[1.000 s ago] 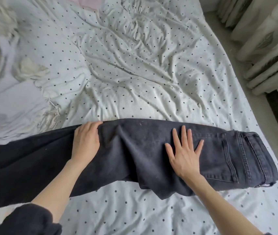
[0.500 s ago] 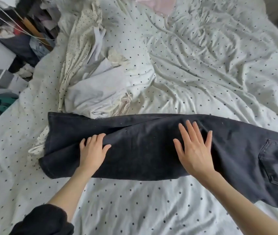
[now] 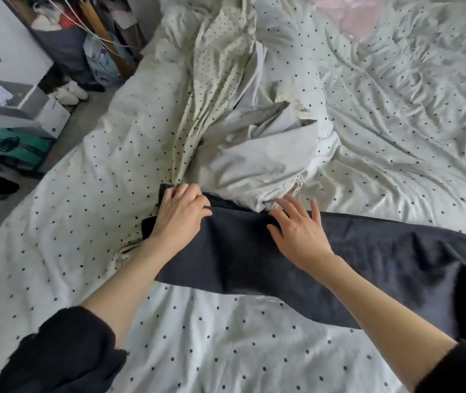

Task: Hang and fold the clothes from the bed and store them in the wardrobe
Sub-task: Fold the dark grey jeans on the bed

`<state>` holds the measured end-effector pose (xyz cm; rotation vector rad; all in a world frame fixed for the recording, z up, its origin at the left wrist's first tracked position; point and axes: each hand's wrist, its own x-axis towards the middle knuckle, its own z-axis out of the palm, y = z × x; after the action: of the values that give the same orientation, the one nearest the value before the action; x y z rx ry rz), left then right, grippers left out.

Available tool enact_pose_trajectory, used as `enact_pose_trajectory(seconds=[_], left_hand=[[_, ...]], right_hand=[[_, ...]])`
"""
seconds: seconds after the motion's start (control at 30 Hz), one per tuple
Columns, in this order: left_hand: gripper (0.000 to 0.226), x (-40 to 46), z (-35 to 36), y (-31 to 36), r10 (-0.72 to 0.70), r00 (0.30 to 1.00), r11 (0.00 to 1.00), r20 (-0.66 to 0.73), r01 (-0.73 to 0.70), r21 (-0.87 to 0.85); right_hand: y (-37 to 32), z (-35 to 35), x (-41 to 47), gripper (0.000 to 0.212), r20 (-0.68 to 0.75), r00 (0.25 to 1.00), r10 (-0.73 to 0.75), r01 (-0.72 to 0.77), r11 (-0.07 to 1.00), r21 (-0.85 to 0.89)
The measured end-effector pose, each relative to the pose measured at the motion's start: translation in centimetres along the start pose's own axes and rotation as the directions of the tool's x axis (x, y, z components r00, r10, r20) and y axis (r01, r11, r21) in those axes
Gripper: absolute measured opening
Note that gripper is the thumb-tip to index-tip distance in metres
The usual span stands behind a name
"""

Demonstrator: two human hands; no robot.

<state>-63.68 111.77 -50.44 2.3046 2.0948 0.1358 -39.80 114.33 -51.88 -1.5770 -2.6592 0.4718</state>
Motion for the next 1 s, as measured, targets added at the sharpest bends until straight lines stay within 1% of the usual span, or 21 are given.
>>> enact_pose_trajectory(seconds=[0.07, 0.13, 0.2, 0.27, 0.37, 0.47, 0.5, 0.57, 0.63, 0.7, 0.77, 0.83, 0.87, 0.93, 1.0], left_hand=[[0.018, 0.7, 0.9, -0.7, 0.007, 1.000, 1.000, 0.002, -0.007, 0.006], [0.021, 1.4, 1.5, -1.2, 0.021, 0.999, 1.000, -0.025, -0.021, -0.018], [0.025, 2.0, 1.9, -1.7, 0.019, 0.999, 0.999, -0.032, -0.020, -0.044], [0.030, 2.3, 2.6, -2.6, -0.006, 1.000, 0.997, 0.015, 0.007, -0.079], [0.035, 1.6, 2.7, -4.6, -0.012, 0.995, 0.991, 0.101, 0.026, -0.134], [0.028, 0.6, 1.7, -7.1, -0.019, 0.976, 0.994, 0.219, 0.041, -0.097], [0.023, 0.4, 1.4, -7.6, -0.014, 0.972, 0.993, 0.234, 0.041, -0.108], [0.016, -0.5, 0.5, -7.7, -0.004, 0.979, 0.980, 0.206, 0.044, -0.193], [0.013, -1.5, -0.8, -7.0, -0.010, 0.990, 0.958, 0.138, 0.049, -0.282], [0.012, -3.0, -2.8, -6.0, -0.024, 0.995, 0.948, 0.098, 0.054, -0.313], [0.013, -4.1, -4.5, -5.3, -0.033, 0.993, 0.949, 0.113, 0.066, -0.309], [0.014, -4.9, -6.5, -4.7, -0.067, 0.978, 0.925, 0.197, 0.135, -0.354], [0.013, -5.3, -7.7, -4.4, -0.088, 0.955, 0.891, 0.283, 0.202, -0.406], [0.010, -5.7, -10.1, -4.3, -0.069, 0.868, 0.785, 0.491, 0.351, -0.510], [0.008, -5.5, -12.0, -4.7, 0.002, 0.783, 0.711, 0.622, 0.436, -0.551]], right_hand=[[0.8, 0.2, 1.1, 0.038, 0.035, 0.998, 0.060, -0.059, 0.998, -0.030], [1.4, 0.2, 2.0, 0.037, 0.071, 0.993, 0.099, -0.098, 0.995, -0.016], [1.5, 0.2, 2.7, 0.036, 0.095, 0.990, 0.101, -0.101, 0.995, -0.002], [1.5, 0.6, 3.1, 0.035, 0.087, 0.991, 0.098, -0.098, 0.995, -0.004], [1.3, 1.1, 3.0, 0.032, 0.035, 0.995, 0.090, -0.090, 0.996, 0.007], [1.1, 1.2, 2.5, 0.026, -0.018, 0.997, 0.077, -0.076, 0.996, 0.039], [1.0, 1.1, 2.3, 0.024, -0.049, 0.996, 0.080, -0.077, 0.995, 0.062], [0.5, 0.6, 1.1, 0.021, -0.105, 0.989, 0.104, -0.092, 0.989, 0.113], [0.1, -0.1, -0.5, 0.018, -0.144, 0.982, 0.121, -0.098, 0.982, 0.161], [-0.6, -1.4, -2.3, 0.018, -0.130, 0.984, 0.120, -0.094, 0.977, 0.190], [-0.8, -3.0, -3.4, 0.019, -0.088, 0.988, 0.125, -0.104, 0.972, 0.211], [-0.9, -4.8, -4.2, 0.020, -0.024, 0.991, 0.129, -0.120, 0.964, 0.239], [-1.0, -5.7, -4.5, 0.021, 0.021, 0.991, 0.130, -0.131, 0.958, 0.256], [-0.9, -7.5, -4.9, 0.023, 0.110, 0.986, 0.127, -0.154, 0.947, 0.281], [-0.6, -8.9, -4.8, 0.025, 0.182, 0.976, 0.120, -0.172, 0.936, 0.308]])
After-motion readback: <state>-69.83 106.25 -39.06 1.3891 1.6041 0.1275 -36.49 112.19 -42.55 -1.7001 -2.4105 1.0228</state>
